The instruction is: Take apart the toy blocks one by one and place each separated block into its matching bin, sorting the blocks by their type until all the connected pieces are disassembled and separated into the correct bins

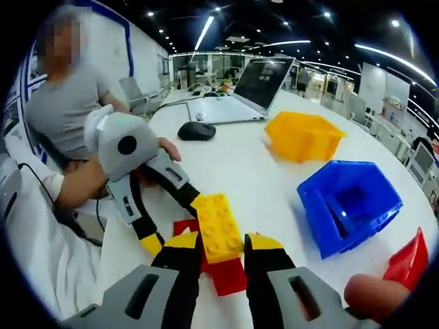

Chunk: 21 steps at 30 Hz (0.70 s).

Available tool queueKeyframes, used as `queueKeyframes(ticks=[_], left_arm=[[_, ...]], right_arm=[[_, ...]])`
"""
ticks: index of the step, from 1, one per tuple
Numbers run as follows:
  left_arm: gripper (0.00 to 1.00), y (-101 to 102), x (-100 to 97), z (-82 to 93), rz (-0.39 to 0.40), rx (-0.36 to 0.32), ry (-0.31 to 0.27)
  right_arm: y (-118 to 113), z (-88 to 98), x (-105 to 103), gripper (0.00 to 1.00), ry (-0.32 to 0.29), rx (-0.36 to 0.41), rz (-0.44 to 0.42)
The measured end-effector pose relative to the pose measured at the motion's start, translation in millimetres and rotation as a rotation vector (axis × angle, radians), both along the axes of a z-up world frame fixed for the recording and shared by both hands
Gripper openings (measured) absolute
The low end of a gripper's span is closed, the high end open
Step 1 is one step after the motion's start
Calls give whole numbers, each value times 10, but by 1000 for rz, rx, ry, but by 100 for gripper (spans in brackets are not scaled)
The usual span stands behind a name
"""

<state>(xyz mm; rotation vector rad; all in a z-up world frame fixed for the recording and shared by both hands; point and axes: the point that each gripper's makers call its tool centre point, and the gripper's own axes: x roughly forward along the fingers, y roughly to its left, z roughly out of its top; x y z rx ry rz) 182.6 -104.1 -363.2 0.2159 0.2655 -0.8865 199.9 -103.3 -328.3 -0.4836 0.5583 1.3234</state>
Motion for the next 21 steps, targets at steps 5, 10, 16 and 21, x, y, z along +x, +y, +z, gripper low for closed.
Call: queueKeyframes(ticks=[5,10,16,21], left_arm=[[39,5,-2,2,-6,6,-6],[39,8,-14,6,-16,9,-9],[30,-9,-52,9,-24,-7,15],[34,55,-15,-16,-11,42,-8]], right_arm=[[-17,1,-11,25,107,27,-36],[1,44,12,26,84,55,14],[92,-22,-19,32,-128,16,112],[110,-24,13,27,-17,-13,62]])
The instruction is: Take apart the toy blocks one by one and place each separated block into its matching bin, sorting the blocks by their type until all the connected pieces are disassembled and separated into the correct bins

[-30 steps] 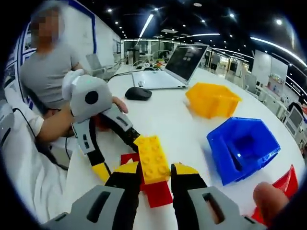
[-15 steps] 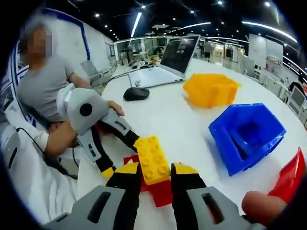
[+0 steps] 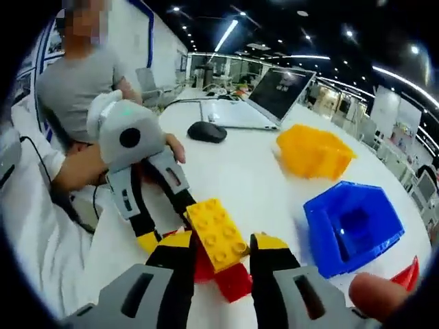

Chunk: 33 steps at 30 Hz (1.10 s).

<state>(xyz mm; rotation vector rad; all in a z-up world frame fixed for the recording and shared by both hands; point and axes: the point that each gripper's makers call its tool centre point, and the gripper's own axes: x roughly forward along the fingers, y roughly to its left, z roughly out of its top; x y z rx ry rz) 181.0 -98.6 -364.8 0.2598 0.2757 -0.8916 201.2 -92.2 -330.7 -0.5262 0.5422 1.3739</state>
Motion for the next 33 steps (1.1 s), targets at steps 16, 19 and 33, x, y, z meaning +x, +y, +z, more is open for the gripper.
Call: queueKeyframes(ticks=[16,19,33], left_arm=[[46,-33,-33,10,17,-81,95],[52,46,-54,38,-4,-107,96],[11,16,-179,100,-52,-159,129]], right_arm=[[-3,59,-44,25,-3,46,8],[25,79,-171,25,-75,69,75],[-348,115,33,23,-16,115,-107]])
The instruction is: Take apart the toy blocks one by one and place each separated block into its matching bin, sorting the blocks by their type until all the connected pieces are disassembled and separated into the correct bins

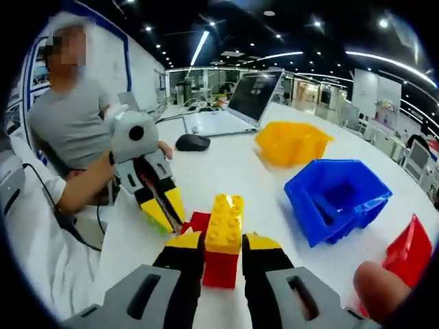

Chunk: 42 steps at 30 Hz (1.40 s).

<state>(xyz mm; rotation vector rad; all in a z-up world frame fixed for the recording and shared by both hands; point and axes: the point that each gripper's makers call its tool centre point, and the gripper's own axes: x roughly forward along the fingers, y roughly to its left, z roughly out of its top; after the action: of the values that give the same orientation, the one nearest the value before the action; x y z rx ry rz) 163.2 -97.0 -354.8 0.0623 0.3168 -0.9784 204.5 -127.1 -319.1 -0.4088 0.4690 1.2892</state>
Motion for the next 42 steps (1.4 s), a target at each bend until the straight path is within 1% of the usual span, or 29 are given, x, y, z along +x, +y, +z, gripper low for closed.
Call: queueKeyframes(ticks=[3,4,6,8,9,10,12,13,14,15,16,17,18,20,21,22,23,24,27,29,30,31,32,33,35,36,37,38,42], left_arm=[[12,-102,-61,37,-31,-1,-14],[15,-76,-40,50,-18,11,-32],[26,124,130,180,81,0,-83],[34,284,218,323,136,-75,-95],[35,323,246,332,146,-80,-93],[35,327,263,258,149,-56,-82],[36,222,254,41,124,21,-36],[35,125,266,0,113,26,-32],[35,54,242,-16,107,19,-19],[31,-53,230,56,75,-7,-50],[25,-203,63,31,10,-8,15],[21,-278,-5,34,-20,19,1],[25,-303,-29,39,-27,47,-12],[32,-224,51,162,32,34,-44],[32,-180,93,219,53,18,-56],[37,-140,100,244,56,21,-60],[40,-80,194,302,111,10,-96],[42,-75,211,330,135,-1,-100],[45,-290,101,382,103,-21,-96],[50,-411,128,396,141,-39,-103],[50,-439,152,376,157,-12,-131],[49,-416,195,307,194,31,-127],[48,-389,256,279,227,58,-150],[45,-377,292,255,244,58,-154],[27,-339,324,222,264,11,-98],[26,-308,357,306,264,-65,-104],[25,-257,353,272,261,-62,-85],[25,-229,354,262,265,-54,-91],[25,-228,322,261,291,-26,-115]], right_arm=[[-69,75,39,24,-14,27,-35],[-100,113,54,24,-18,42,-42],[-206,149,65,23,-11,49,-70],[-286,159,26,23,-6,54,-72],[-306,159,16,23,-2,57,-75],[-334,150,1,23,16,62,-86],[-340,126,-35,23,48,69,-91],[-338,116,-46,23,65,74,-100],[-333,106,-51,23,77,80,-109],[-327,92,-65,23,96,89,-118],[-331,70,-60,23,117,97,-138],[-331,65,-60,24,118,105,-149],[-348,51,-62,24,118,100,-149],[-377,41,-117,24,125,100,-152],[-397,48,-120,24,116,102,-160],[-429,65,-117,24,109,104,-174],[-457,52,-121,24,101,90,-180],[-462,40,-129,24,96,91,-185],[-467,-14,-125,23,94,90,-210],[-446,-27,-109,21,105,105,-232],[-429,-37,-103,18,107,108,-237],[-421,-41,-103,15,109,106,-239],[-414,-52,-106,13,114,102,-238],[-411,-50,-104,13,113,104,-237],[-405,-64,-93,9,96,97,-232],[-412,-70,-73,7,73,88,-231],[-409,-69,-65,7,51,81,-224],[-391,-74,-77,7,49,81,-222],[-348,-76,-85,14,-32,40,-191]])
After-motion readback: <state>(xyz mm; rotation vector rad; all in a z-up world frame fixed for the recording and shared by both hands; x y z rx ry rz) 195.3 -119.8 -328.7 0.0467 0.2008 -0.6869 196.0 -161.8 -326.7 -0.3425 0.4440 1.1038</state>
